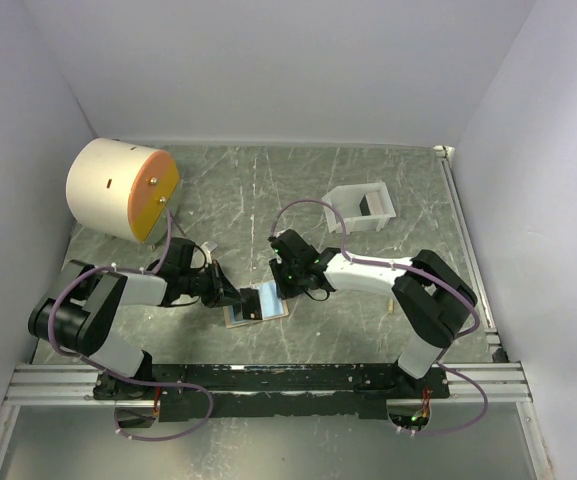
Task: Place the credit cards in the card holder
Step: Insert the credit card into the card holder.
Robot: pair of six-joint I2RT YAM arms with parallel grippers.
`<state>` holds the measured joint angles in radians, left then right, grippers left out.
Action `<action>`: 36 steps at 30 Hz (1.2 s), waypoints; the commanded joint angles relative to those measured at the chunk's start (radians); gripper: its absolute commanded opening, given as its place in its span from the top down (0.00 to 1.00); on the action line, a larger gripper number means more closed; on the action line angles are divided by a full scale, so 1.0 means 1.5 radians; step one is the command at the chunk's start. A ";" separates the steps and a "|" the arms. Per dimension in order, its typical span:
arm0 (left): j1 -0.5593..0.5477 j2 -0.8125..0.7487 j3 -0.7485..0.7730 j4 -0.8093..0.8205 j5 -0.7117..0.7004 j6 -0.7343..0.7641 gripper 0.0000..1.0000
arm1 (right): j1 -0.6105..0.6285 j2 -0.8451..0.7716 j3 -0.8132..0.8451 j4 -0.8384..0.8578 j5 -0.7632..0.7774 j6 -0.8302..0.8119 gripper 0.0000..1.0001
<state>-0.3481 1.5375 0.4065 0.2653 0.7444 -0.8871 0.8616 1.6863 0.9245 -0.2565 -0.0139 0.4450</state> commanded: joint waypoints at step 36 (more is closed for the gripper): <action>0.004 0.005 -0.055 0.139 -0.053 -0.011 0.93 | 0.002 -0.014 -0.039 0.025 -0.012 0.039 0.78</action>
<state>-0.3485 1.5448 0.3489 0.4080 0.7162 -0.9165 0.8604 1.6669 0.8890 -0.2142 -0.0181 0.4938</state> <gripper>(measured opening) 0.075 0.224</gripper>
